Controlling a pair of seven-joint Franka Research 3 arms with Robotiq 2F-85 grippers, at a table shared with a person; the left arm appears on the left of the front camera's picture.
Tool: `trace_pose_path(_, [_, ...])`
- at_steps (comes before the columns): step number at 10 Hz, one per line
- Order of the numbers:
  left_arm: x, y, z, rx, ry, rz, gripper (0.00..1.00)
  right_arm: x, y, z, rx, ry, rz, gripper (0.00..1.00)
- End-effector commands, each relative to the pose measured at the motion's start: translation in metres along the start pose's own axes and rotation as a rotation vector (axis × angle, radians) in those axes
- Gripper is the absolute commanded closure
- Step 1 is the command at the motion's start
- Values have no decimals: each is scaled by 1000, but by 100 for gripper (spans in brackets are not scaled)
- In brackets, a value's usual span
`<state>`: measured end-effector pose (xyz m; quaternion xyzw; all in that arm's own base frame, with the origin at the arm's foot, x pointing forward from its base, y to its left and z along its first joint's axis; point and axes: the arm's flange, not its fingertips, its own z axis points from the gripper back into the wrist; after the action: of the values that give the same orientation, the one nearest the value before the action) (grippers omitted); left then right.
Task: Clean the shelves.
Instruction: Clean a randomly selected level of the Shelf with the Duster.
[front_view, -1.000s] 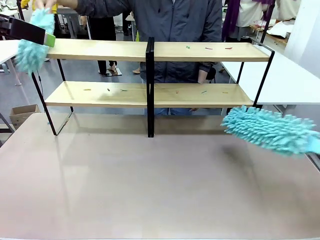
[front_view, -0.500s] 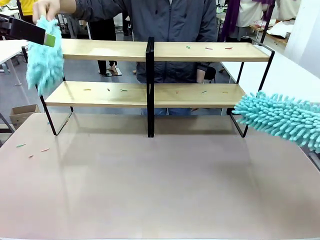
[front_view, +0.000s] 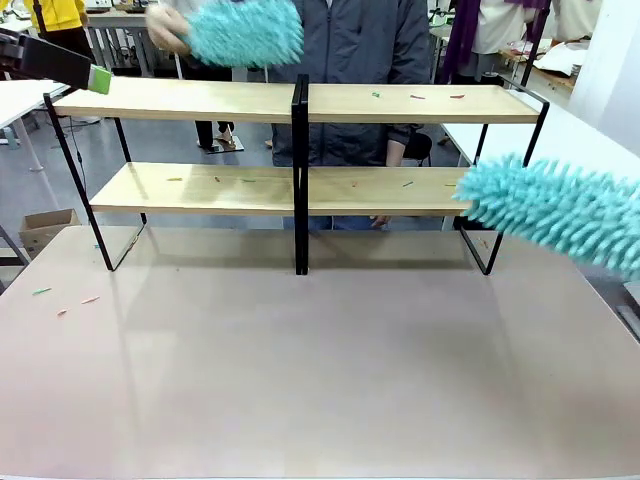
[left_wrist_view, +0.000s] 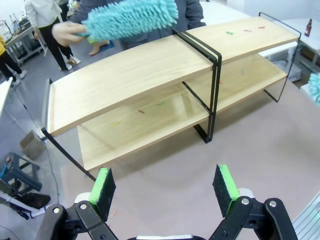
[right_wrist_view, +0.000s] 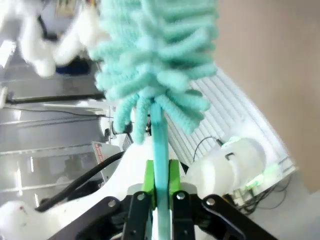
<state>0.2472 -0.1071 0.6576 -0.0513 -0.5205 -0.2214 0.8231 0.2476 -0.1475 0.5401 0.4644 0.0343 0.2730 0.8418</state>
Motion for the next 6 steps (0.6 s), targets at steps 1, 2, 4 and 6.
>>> trace_pose_path(1, [-2, 1, -1, 0, -7, 4, 0, -23, 20, 58, 155, -89, 383, 88])
trace_pose_path(2, [-2, 1, -1, 0, -7, 4, 0, -36, 25, 76, 132, -223, 476, 88])
trace_pose_path(4, [-2, 1, -1, 0, -7, 4, 0, -59, 26, 106, 127, -552, 630, 88])
trace_pose_path(6, [-2, 1, -1, 0, -7, 4, 0, -70, 6, 122, 81, -833, 559, 88])
